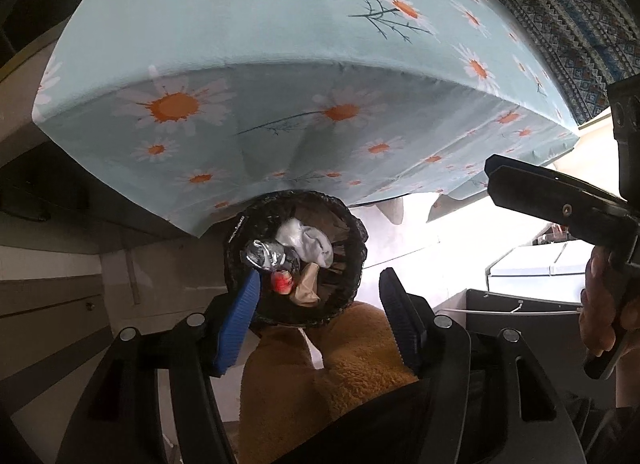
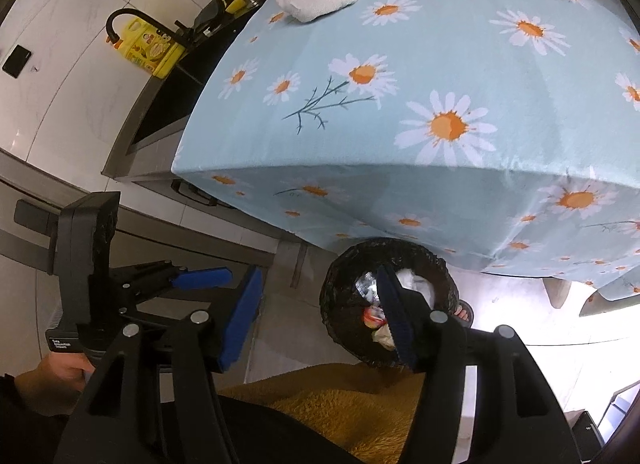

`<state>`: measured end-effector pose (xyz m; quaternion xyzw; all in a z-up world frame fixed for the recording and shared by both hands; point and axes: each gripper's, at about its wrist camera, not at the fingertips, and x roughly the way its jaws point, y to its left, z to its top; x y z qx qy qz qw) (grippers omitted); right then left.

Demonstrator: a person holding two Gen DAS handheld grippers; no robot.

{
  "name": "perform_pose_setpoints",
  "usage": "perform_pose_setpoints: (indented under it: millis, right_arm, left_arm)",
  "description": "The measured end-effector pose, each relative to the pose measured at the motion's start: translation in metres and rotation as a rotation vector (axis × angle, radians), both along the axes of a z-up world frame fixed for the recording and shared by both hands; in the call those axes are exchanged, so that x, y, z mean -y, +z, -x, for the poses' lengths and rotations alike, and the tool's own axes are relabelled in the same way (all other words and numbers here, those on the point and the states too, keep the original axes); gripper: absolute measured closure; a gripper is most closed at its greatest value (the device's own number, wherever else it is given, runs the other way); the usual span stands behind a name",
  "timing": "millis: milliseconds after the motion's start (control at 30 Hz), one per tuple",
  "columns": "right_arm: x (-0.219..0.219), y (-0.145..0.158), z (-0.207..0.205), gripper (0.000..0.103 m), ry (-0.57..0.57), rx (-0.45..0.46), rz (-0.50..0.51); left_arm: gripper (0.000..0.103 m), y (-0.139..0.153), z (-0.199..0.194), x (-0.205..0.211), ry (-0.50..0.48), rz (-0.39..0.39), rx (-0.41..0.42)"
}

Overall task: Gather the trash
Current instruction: 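Carry both items down over the trash bin and open both tools, then raise both tools back over the tablecloth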

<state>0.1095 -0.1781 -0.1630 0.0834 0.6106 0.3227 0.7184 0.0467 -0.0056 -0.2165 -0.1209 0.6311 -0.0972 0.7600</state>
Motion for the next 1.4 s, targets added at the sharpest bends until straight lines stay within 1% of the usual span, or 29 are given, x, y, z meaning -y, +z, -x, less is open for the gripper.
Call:
perform_pose_setpoints:
  millis: [333,567,1000,1133,1167,1200,1233,1333,1400]
  right_arm:
    - [-0.001,0.01,-0.003,0.043,-0.014,0.024,-0.007]
    - [0.007,0.02,-0.01,0.043,-0.043,0.05,-0.01]
    - [0.006,0.055,-0.027,0.043,-0.068,0.147,-0.036]
    - [0.008,0.063,-0.036,0.041,-0.076,0.172,-0.038]
    - [0.009,0.066,-0.039,0.041,-0.076,0.179,-0.038]
    - [0.009,0.068,-0.041,0.041,-0.075,0.184,-0.039]
    - [0.01,0.07,-0.043,0.04,-0.076,0.191,-0.041]
    - [0.013,0.077,-0.049,0.036,-0.084,0.21,-0.05]
    - [0.017,0.08,-0.054,0.035,-0.093,0.22,-0.056]
  left_arm:
    - [0.043,0.015,-0.004,-0.004,0.001,-0.002,0.034]
    - [0.043,0.039,-0.011,-0.005,-0.009,-0.005,0.092]
    - [0.043,0.077,-0.027,0.0,-0.035,-0.001,0.195]
    - [0.043,0.089,-0.036,0.001,-0.029,-0.013,0.233]
    - [0.042,0.091,-0.039,0.001,-0.026,-0.014,0.24]
    - [0.035,0.093,-0.042,0.001,-0.026,-0.014,0.246]
    - [0.033,0.097,-0.046,0.001,-0.025,-0.017,0.259]
    - [0.032,0.107,-0.058,0.001,-0.026,-0.029,0.287]
    - [0.032,0.113,-0.066,0.001,-0.027,-0.042,0.303]
